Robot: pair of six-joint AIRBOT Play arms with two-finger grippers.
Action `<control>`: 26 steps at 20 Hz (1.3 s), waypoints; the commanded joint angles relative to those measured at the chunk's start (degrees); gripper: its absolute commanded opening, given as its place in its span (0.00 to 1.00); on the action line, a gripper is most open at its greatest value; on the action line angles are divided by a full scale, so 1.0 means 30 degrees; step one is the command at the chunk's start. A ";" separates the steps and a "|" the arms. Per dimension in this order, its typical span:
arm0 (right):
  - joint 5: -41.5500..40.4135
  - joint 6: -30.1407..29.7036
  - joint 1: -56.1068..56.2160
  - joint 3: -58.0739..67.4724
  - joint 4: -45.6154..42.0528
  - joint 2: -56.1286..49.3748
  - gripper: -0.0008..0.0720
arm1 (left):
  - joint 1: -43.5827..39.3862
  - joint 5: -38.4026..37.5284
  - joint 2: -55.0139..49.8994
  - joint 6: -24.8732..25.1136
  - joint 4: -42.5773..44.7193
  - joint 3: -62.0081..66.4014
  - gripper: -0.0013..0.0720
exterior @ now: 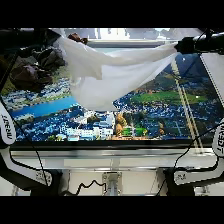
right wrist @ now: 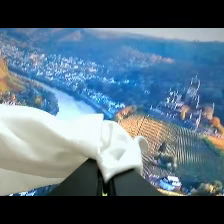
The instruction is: Fold the shirts.
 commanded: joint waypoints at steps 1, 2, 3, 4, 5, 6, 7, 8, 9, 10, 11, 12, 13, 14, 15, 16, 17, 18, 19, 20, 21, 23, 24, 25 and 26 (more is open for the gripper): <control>-0.0437 -0.0153 -0.0233 0.2958 -0.0488 -0.0838 0.04 | 0.0109 0.1166 -0.0845 -0.0029 -0.2987 0.2098 0.03; -0.0102 -0.0153 -0.0444 0.3439 -0.0138 -0.0648 0.04 | 0.0102 -0.0291 -0.0612 0.1253 -0.4481 0.2120 0.03; 0.0211 -0.0160 -0.0619 0.3395 -0.0073 -0.0219 0.04 | 0.0051 -0.1501 -0.0299 0.1690 -0.4852 0.2120 0.04; 0.0663 -0.0160 -0.0852 0.3126 -0.0277 0.0270 0.04 | 0.0015 -0.2382 0.0153 0.1865 -0.4750 0.2025 0.04; 0.0998 -0.0153 -0.1100 0.2739 -0.0546 0.0692 0.04 | 0.0022 -0.3045 0.0670 0.2157 -0.4255 0.1807 0.04; 0.1559 -0.0044 -0.1472 0.2229 -0.0962 0.1173 0.04 | 0.0036 -0.4167 0.1290 0.2514 -0.2885 0.1537 0.04; 0.2528 0.0423 -0.1894 0.1690 -0.1319 0.1566 0.04 | 0.0000 -0.5952 0.2055 0.2521 -0.0073 0.1013 0.04; 0.3861 0.0809 -0.2353 0.0852 -0.1355 0.2025 0.04 | -0.0138 -0.8568 0.2871 0.2499 0.3133 0.0102 0.04; 0.5115 0.1049 -0.2732 -0.0117 -0.1362 0.2382 0.04 | -0.0138 -1.0805 0.3636 0.2280 0.5574 -0.1202 0.04; 0.6324 0.1326 -0.2973 -0.1086 -0.1362 0.2594 0.04 | -0.0138 -1.2444 0.4357 0.1865 0.8014 -0.2827 0.04; 0.7388 0.1617 -0.3089 -0.2222 -0.1362 0.2659 0.04 | -0.0138 -1.2910 0.4881 0.1421 0.9916 -0.4350 0.04; 0.8029 0.1727 -0.3082 -0.3504 -0.1377 0.2659 0.04 | -0.0138 -1.2881 0.5289 0.1056 1.1402 -0.6011 0.04; 0.8393 0.1945 -0.2987 -0.4838 -0.1268 0.2659 0.04 | -0.0138 -1.2976 0.5457 0.0889 1.2138 -0.7526 0.04; 0.8837 0.1960 -0.2805 -0.6404 -0.1217 0.2659 0.04 | -0.0138 -1.3136 0.5501 0.0794 1.2356 -0.9260 0.04; 0.9143 0.1960 -0.2572 -0.7898 -0.1239 0.2659 0.04 | -0.0153 -1.3209 0.5501 0.0794 1.2305 -1.0972 0.04; 0.9384 0.1982 -0.2295 -0.9559 -0.1297 0.2659 0.04 | -0.0248 -1.3158 0.5501 0.0809 1.2378 -1.2947 0.04; 0.9537 0.1974 -0.1945 -1.1227 -0.1413 0.2659 0.04 | -0.0423 -1.3078 0.5501 0.0889 1.2458 -1.4885 0.04; 0.9515 0.1974 -0.1603 -1.2786 -0.1610 0.2659 0.04 | -0.0678 -1.2815 0.5501 0.1144 1.2699 -1.6706 0.04; 0.9486 0.1960 -0.1180 -1.4411 -0.1807 0.2659 0.04 | -0.1005 -1.2298 0.5501 0.1260 1.3085 -1.8578 0.04; 0.9267 0.1902 -0.0816 -1.5854 -0.1989 0.2659 0.04 | -0.1370 -1.1424 0.5501 0.1326 1.3464 -2.0247 0.04; 0.8837 0.1894 -0.0437 -1.7333 -0.2164 0.2659 0.04 | -0.1741 -1.0433 0.5501 0.1319 1.3748 -2.1850 0.04; 0.7868 0.1894 0.0080 -1.9788 -0.2215 0.2659 0.04 | -0.2098 -0.8546 0.5493 0.1311 1.3653 -2.4261 0.04; 0.7541 0.1865 0.0248 -2.0786 -0.2222 0.2659 0.04 | -0.2120 -0.7832 0.5493 0.1311 1.3529 -2.5208 0.04; 0.7213 0.1836 0.0306 -2.1638 -0.2353 0.2659 0.04 | -0.2120 -0.7395 0.5486 0.1319 1.3529 -2.5828 0.04; 0.6980 0.1843 0.0270 -2.2462 -0.2492 0.2659 0.04 | -0.2120 -0.7220 0.5486 0.1319 1.3508 -2.6155 0.04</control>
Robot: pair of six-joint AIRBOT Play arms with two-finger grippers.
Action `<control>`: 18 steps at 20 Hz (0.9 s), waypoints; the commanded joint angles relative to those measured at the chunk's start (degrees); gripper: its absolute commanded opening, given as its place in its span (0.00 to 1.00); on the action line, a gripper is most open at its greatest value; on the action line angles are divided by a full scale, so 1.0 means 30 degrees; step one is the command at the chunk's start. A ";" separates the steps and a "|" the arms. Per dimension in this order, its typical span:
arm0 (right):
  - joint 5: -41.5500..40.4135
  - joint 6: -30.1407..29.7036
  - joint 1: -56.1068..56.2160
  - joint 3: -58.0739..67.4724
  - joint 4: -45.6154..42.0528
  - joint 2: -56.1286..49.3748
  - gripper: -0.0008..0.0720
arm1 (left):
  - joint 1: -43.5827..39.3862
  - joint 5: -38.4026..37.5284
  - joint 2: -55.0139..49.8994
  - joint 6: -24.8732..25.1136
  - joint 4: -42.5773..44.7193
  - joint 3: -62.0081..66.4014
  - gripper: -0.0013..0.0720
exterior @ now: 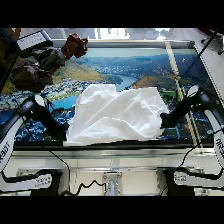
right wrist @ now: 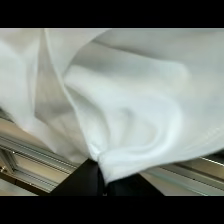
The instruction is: Fold the shirts.
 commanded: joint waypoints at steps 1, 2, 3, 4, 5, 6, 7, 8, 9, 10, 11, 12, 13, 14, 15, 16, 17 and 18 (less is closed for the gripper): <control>-0.1035 -0.0044 0.0350 -0.3614 -0.0772 0.0015 0.04 | -0.0233 0.1909 0.0007 0.0015 0.0248 -0.2608 0.04; -0.1100 0.0022 0.0357 -0.4269 -0.1413 0.0015 0.04 | -0.0233 0.2040 0.0007 0.0015 0.0211 -0.2586 0.04; -0.1093 0.0073 0.0357 -0.4845 -0.1865 0.0015 0.04 | -0.0233 0.2186 0.0007 0.0007 0.0175 -0.2586 0.04; -0.1144 0.0066 0.0357 -0.5311 -0.2106 0.0015 0.04 | -0.0233 0.2288 0.0007 0.0007 0.0168 -0.2586 0.04; -0.1355 0.0066 0.0357 -0.5719 -0.2208 0.0015 0.04 | -0.0233 0.2368 0.0007 0.0015 0.0168 -0.2586 0.04; -0.1734 0.0080 0.0357 -0.5960 -0.2178 0.0015 0.04 | -0.0233 0.2506 0.0007 0.0007 0.0146 -0.2586 0.04; -0.2135 0.0073 0.0357 -0.6025 -0.1945 0.0015 0.05 | -0.0233 0.2696 0.0007 0.0015 0.0066 -0.2586 0.04; -0.2477 0.0058 0.0357 -0.6025 -0.1625 0.0051 0.06 | -0.0233 0.2922 0.0007 0.0022 -0.0182 -0.2586 0.08; -0.2681 -0.0102 0.0357 -0.6025 -0.1224 0.0153 0.18 | -0.0233 0.3220 0.0007 0.0036 -0.0546 -0.2579 0.36; -0.2681 -0.0197 0.0357 -0.6018 -0.0882 0.0321 0.42 | -0.0233 0.3490 0.0007 0.0044 -0.0896 -0.2579 0.74; -0.2594 -0.0299 0.0357 -0.5989 -0.0896 0.0583 0.52 | -0.0233 0.3657 0.0015 0.0044 -0.1304 -0.2579 0.93; -0.2492 -0.0386 0.0357 -0.5989 -0.1064 0.0962 0.52 | -0.0233 0.3636 0.0015 0.0087 -0.1530 -0.2565 0.95; -0.2514 -0.0379 0.0357 -0.5989 -0.1552 0.1515 0.52 | -0.0233 0.3636 0.0029 0.0080 -0.1545 -0.2543 0.95; -0.2623 -0.0379 0.0357 -0.5989 -0.2076 0.2157 0.52 | -0.0233 0.3643 0.0080 0.0073 -0.1559 -0.2543 0.95; -0.2790 -0.0372 0.0357 -0.5989 -0.2594 0.3024 0.52 | -0.0233 0.3738 0.0204 0.0073 -0.1559 -0.2535 0.95; -0.3082 -0.0372 0.0357 -0.5982 -0.3111 0.4022 0.52 | -0.0233 0.4036 0.0430 0.0066 -0.1552 -0.2521 0.95; -0.3373 -0.0357 0.0350 -0.5982 -0.3548 0.4954 0.52 | -0.0233 0.4364 0.0714 -0.0029 -0.1566 -0.2361 0.95; -0.3679 -0.0335 0.0357 -0.5931 -0.4000 0.5894 0.52 | -0.0233 0.4692 0.1005 -0.0087 -0.1610 -0.1960 0.95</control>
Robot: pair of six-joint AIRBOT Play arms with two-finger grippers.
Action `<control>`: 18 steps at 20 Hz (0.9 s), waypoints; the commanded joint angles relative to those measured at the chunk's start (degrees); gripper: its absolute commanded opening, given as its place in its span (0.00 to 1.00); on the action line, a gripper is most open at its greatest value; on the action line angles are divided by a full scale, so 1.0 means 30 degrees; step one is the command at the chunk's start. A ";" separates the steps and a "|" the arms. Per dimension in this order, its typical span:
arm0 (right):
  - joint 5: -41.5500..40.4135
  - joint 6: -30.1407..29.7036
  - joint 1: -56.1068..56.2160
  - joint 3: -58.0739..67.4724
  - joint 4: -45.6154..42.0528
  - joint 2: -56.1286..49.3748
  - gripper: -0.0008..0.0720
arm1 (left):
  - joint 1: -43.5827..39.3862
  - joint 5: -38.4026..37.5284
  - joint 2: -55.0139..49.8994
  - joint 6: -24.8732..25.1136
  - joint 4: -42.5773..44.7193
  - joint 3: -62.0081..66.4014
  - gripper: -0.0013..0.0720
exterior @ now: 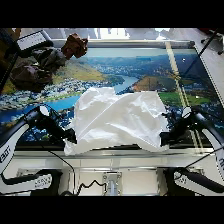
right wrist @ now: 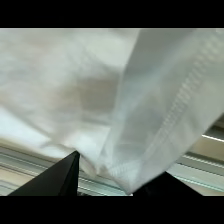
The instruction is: Fold the shirts.
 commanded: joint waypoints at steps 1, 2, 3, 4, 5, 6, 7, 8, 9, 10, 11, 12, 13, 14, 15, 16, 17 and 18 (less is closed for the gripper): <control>-0.0998 0.0175 0.0000 0.0262 -0.1843 0.3038 0.53 | -0.0015 0.0998 0.0816 -0.0219 -0.0328 0.0954 0.95; -0.1268 0.0342 0.0000 0.0663 -0.2310 0.3759 0.54 | -0.0015 0.1188 0.1100 -0.0291 -0.0364 0.1698 0.95; -0.1596 0.0401 0.0000 0.1100 -0.2565 0.4240 0.54 | -0.0015 0.1508 0.1413 -0.0430 -0.0313 0.2645 0.95; -0.2157 0.0510 0.0000 0.1632 -0.2703 0.4605 0.54 | -0.0015 0.1953 0.1647 -0.0510 -0.0299 0.3599 0.95; -0.2798 0.0758 0.0000 0.2127 -0.2696 0.4765 0.54 | -0.0015 0.2535 0.1814 -0.0510 -0.0313 0.4670 0.95; -0.3636 0.0911 0.0000 0.2645 -0.2601 0.4772 0.54 | -0.0015 0.3140 0.1843 -0.0510 -0.0306 0.5639 0.95; -0.4765 0.1173 0.0007 0.2987 -0.2521 0.4772 0.54 | -0.0015 0.3832 0.1843 -0.0517 -0.0306 0.6572 0.95; -0.6113 0.1581 0.0000 0.3228 -0.2492 0.4765 0.54 | -0.0015 0.4670 0.1843 -0.0590 -0.0321 0.7315 0.95; -0.7337 0.2186 0.0000 0.3308 -0.2412 0.4714 0.54 | -0.0015 0.5362 0.1843 -0.0590 -0.0313 0.7796 0.94; -0.8167 0.2514 0.0000 0.3308 -0.2193 0.4561 0.54 | -0.0015 0.6084 0.1836 -0.0641 -0.0291 0.8058 0.94; -0.8510 0.2703 0.0000 0.3300 -0.1836 0.4204 0.54 | -0.0015 0.6659 0.1821 -0.0721 -0.0262 0.8102 0.94; -0.8612 0.2718 0.0000 0.3308 -0.1566 0.3745 0.54 | -0.0015 0.7031 0.1741 -0.0845 -0.0153 0.8102 0.86; -0.8743 0.2718 -0.0007 0.3308 -0.1362 0.3220 0.54 | -0.0007 0.7184 0.1581 -0.0838 -0.0146 0.8116 0.80; -0.8823 0.2718 -0.0080 0.3308 -0.1195 0.2586 0.54 | -0.0007 0.7300 0.1377 -0.0838 -0.0117 0.8116 0.80; -0.8852 0.2718 -0.0386 0.3308 -0.0423 0.1967 0.54 | -0.0007 0.7308 0.1180 -0.0838 -0.0117 0.8116 0.80; -0.8779 0.2565 -0.1005 0.3381 0.0947 0.1304 0.54 | -0.0007 0.7300 0.1005 -0.0845 -0.0087 0.8116 0.80; -0.8480 0.1989 -0.1734 0.3577 0.2550 0.0663 0.54 | -0.0007 0.7242 0.0860 -0.0852 -0.0087 0.8116 0.80; -0.7956 0.1122 -0.2616 0.3832 0.4269 0.0095 0.54 | -0.0007 0.7016 0.0729 -0.0852 -0.0058 0.8116 0.80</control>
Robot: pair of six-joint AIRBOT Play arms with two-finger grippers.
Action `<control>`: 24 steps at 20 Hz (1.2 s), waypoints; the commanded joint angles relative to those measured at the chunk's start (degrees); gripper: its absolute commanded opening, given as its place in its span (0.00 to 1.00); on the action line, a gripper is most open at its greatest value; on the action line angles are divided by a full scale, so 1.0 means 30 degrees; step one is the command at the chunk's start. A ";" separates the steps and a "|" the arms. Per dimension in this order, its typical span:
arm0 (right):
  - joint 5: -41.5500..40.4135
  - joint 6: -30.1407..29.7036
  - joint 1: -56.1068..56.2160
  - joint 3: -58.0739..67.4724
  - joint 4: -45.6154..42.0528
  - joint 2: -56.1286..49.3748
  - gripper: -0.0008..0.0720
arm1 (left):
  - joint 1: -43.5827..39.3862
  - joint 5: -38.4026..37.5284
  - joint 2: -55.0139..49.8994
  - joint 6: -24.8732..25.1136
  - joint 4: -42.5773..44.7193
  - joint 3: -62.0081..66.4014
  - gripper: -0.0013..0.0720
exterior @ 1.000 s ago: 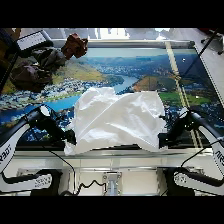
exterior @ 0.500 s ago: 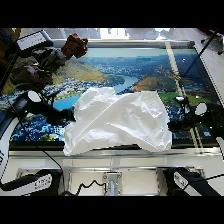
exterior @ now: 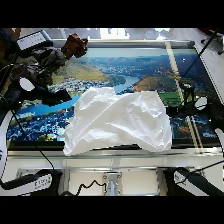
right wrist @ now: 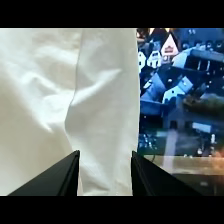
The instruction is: Fold the shirts.
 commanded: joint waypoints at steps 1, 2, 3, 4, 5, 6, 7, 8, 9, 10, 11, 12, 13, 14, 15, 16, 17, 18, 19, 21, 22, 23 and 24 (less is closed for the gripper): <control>0.0765 -0.1865 -0.2171 0.0619 0.4947 -0.1836 0.54 | -0.0007 -0.0117 -0.0517 -0.0022 0.0291 0.0131 0.80; 0.1231 -0.2463 -0.2907 0.0831 0.5646 -0.1982 0.54 | -0.0007 -0.0539 -0.0678 -0.0036 0.0721 0.0131 0.80; 0.1741 -0.2798 -0.3541 0.1093 0.5654 -0.1996 0.54 | 0.0000 -0.1071 -0.0845 -0.0219 0.1413 0.0131 0.80; 0.2368 -0.3118 -0.4080 0.1304 0.5559 -0.1996 0.54 | 0.0080 -0.1705 -0.1013 -0.0248 0.1858 0.0131 0.80; 0.3082 -0.3402 -0.4575 0.1464 0.5384 -0.1996 0.54 | 0.0313 -0.2441 -0.1217 -0.0248 0.1887 0.0131 0.80; 0.3818 -0.3519 -0.5093 0.1508 0.5071 -0.1996 0.54 | 0.0699 -0.3359 -0.1435 -0.0255 0.1741 0.0131 0.80; 0.4444 -0.3534 -0.5559 0.1486 0.4532 -0.1996 0.54 | 0.1122 -0.4313 -0.1603 -0.0248 0.1770 0.0124 0.80; 0.5085 -0.3526 -0.5909 0.1486 0.3861 -0.2011 0.57 | 0.1588 -0.5399 -0.1727 -0.0240 0.1836 0.0124 0.80; 0.5712 -0.3526 -0.6171 0.1479 0.3155 -0.2011 0.62 | 0.2025 -0.6492 -0.1785 -0.0189 0.1836 0.0109 0.80; 0.6215 -0.3526 -0.6397 0.1443 0.2390 -0.2018 0.62 | 0.2397 -0.7293 -0.1785 -0.0153 0.1829 0.0022 0.80; 0.6543 -0.3519 -0.6564 0.1341 0.1887 -0.2047 0.62 | 0.2725 -0.7927 -0.1785 -0.0087 0.1829 -0.0168 0.80; 0.6645 -0.3519 -0.6623 0.1093 0.1625 -0.2062 0.62 | 0.2994 -0.8393 -0.1785 0.0073 0.1814 -0.0525 0.80; 0.6666 -0.3512 -0.6645 0.0670 0.1719 -0.2062 0.62 | 0.3104 -0.8757 -0.1785 0.0350 0.1698 -0.0976 0.79; 0.6659 -0.3526 -0.6645 0.0204 0.1756 -0.2062 0.62 | 0.3126 -0.9063 -0.1785 0.0794 0.1523 -0.1596 0.68; 0.6659 -0.3555 -0.6645 -0.0335 0.1858 -0.2062 0.62 | 0.3133 -0.9216 -0.1785 0.1355 0.1005 -0.2310 0.65; 0.6630 -0.3657 -0.6645 -0.0882 0.1851 -0.2062 0.62 | 0.3126 -0.9122 -0.1785 0.1727 0.0561 -0.3009 0.65; 0.6586 -0.3891 -0.6645 -0.1435 0.1865 -0.2062 0.62 | 0.3133 -0.8867 -0.1785 0.2018 0.0211 -0.3687 0.65; 0.6477 -0.4029 -0.6645 -0.1902 0.1894 -0.2062 0.62 | 0.3126 -0.8488 -0.1785 0.2178 0.0080 -0.4233 0.65; 0.6266 -0.4058 -0.6645 -0.2361 0.1909 -0.2062 0.62 | 0.3126 -0.8167 -0.1785 0.2302 -0.0080 -0.4721 0.65; 0.5727 -0.4124 -0.6645 -0.3147 0.2069 -0.2069 0.62 | 0.3126 -0.7832 -0.1785 0.2441 -0.0342 -0.5319 0.65; 0.5508 -0.4269 -0.6645 -0.3468 0.2331 -0.2069 0.62 | 0.3126 -0.7737 -0.1785 0.2455 -0.0328 -0.5486 0.66; 0.5391 -0.4503 -0.6645 -0.3730 0.2900 -0.2069 0.62 | 0.3126 -0.7708 -0.1785 0.2710 -0.0328 -0.5574 0.69; 0.5282 -0.4670 -0.6645 -0.3891 0.3555 -0.2069 0.62 | 0.3126 -0.7701 -0.1785 0.2856 -0.0335 -0.5581 0.69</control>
